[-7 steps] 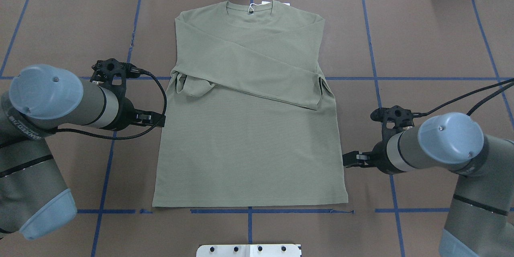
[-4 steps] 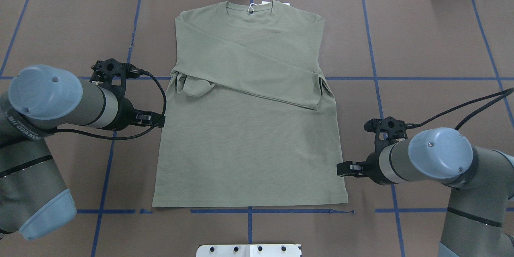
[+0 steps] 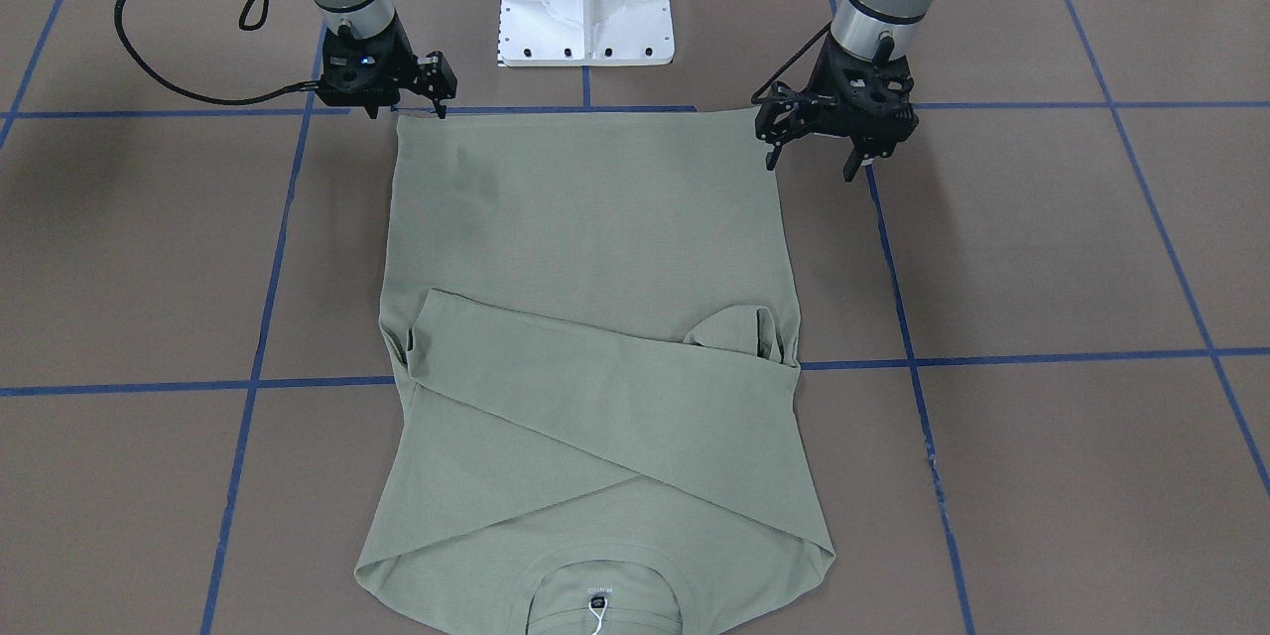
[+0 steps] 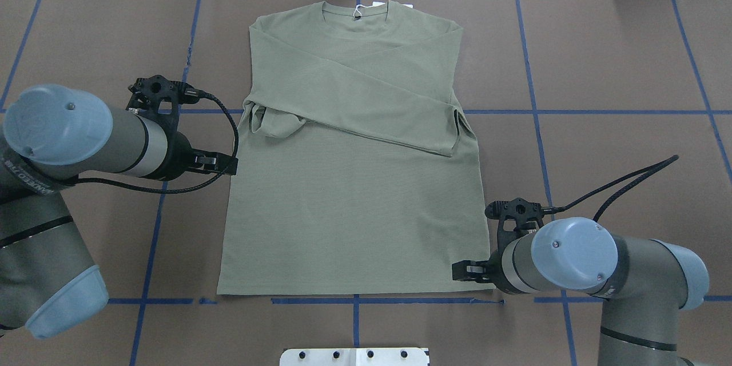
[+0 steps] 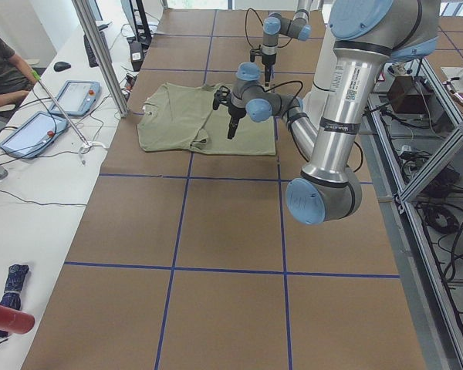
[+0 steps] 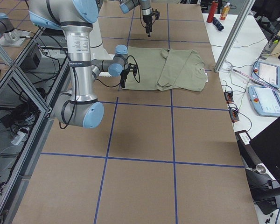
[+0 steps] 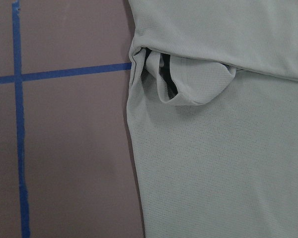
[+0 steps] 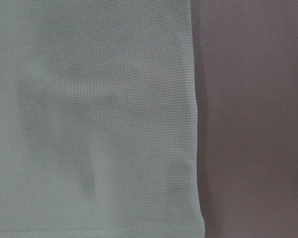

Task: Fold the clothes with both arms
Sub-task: 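Move both grippers to the hem corners nearest the robot and grasp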

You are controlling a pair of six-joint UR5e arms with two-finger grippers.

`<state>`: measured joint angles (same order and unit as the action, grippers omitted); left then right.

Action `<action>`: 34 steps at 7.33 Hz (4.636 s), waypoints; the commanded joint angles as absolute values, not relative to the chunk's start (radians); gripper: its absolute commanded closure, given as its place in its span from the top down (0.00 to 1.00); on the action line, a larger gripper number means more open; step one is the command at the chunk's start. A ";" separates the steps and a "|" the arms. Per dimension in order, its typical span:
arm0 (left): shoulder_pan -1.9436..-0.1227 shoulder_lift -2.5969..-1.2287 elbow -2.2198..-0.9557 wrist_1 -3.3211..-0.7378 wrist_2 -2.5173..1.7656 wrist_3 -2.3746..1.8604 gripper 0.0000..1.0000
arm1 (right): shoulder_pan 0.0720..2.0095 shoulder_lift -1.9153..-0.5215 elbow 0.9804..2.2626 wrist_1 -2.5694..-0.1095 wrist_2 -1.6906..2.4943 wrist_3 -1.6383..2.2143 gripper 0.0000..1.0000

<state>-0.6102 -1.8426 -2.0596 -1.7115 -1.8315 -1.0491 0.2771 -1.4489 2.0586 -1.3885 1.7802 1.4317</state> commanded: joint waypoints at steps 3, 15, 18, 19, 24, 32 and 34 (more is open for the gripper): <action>-0.615 -1.853 -2.059 -1.710 -1.862 -1.057 1.00 | 0.272 -1.447 2.000 -1.388 1.784 1.428 1.00; -0.617 -1.839 -2.046 -1.712 -1.862 -1.063 1.00 | 0.281 -1.457 2.042 -1.378 1.789 1.431 0.00; -0.502 -1.721 -2.026 -1.912 -1.832 -1.354 1.00 | 0.307 -1.457 2.129 -1.378 1.801 1.430 0.00; -0.417 -1.715 -2.025 -1.907 -1.774 -1.418 1.00 | 0.325 -1.454 2.132 -1.378 1.827 1.428 0.00; -0.256 -1.724 -2.017 -1.819 -1.718 -1.525 0.94 | 0.362 -1.447 2.134 -1.376 1.862 1.427 0.00; -0.244 -1.740 -2.011 -1.741 -1.720 -1.545 0.54 | 0.400 -1.450 2.134 -1.376 1.917 1.417 0.00; -0.242 -1.749 -2.005 -1.741 -1.718 -1.546 0.24 | 0.402 -1.451 2.134 -1.376 1.917 1.416 0.00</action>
